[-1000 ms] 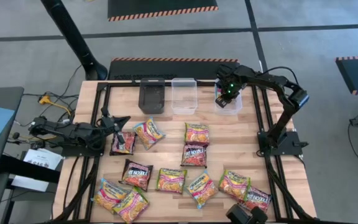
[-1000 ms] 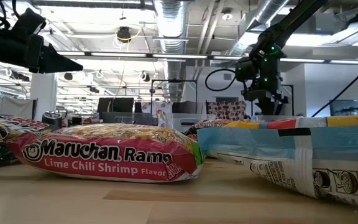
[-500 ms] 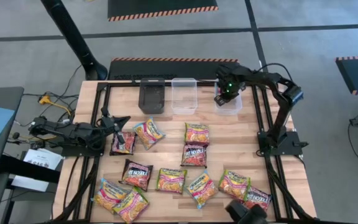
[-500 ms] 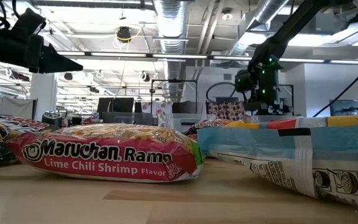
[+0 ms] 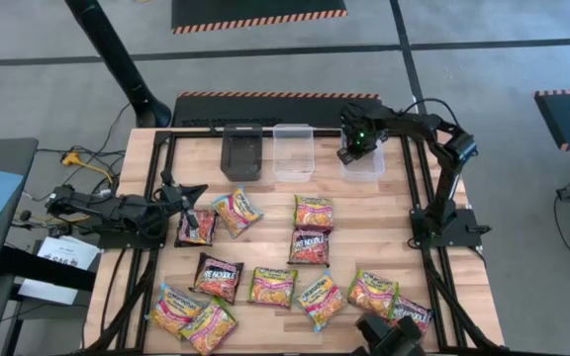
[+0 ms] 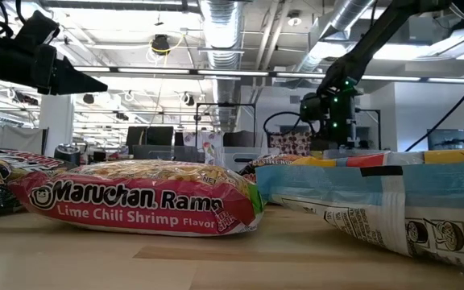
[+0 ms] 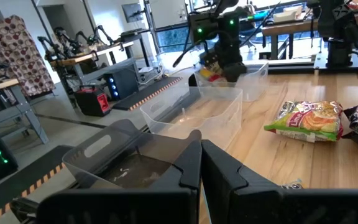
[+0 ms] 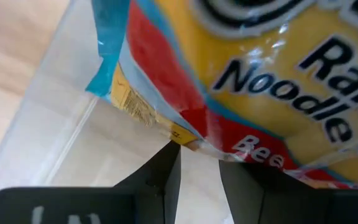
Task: Sort Maruchan noodles
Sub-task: Put the blue noodle pack into the right transparent bin, then put the black noodle pack into the black bin
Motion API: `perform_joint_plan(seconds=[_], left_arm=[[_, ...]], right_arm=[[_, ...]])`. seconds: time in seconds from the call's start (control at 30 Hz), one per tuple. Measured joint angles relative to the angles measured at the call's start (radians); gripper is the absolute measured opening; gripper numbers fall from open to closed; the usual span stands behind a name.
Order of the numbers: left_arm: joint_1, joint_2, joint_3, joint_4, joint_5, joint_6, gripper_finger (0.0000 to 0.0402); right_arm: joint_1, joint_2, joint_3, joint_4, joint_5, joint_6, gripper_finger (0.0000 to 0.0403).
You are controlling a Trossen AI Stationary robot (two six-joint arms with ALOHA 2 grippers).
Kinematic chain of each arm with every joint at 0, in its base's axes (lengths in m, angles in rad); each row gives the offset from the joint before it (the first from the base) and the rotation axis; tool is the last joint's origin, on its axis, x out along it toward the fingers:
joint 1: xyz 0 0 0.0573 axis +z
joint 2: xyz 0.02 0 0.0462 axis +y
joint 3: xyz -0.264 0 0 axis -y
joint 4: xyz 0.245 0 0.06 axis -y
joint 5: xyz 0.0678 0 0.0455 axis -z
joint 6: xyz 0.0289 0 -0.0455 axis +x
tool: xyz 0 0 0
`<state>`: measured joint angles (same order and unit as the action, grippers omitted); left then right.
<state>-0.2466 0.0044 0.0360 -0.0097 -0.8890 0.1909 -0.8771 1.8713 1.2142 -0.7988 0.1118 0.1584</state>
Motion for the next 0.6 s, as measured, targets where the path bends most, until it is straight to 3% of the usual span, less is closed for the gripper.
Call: perform_joint_plan(seconds=[0.23, 0.6], left_arm=[[0.0, 0.0, 0.0, 0.0, 0.0, 0.0, 0.0], [0.0, 0.0, 0.0, 0.0, 0.0, 0.0, 0.0]], right_arm=[[-0.03, 0.0, 0.053, -0.014, 0.001, 0.019, 0.0132], [0.011, -0.001, 0.144, -0.22, -0.008, 0.017, 0.0132]])
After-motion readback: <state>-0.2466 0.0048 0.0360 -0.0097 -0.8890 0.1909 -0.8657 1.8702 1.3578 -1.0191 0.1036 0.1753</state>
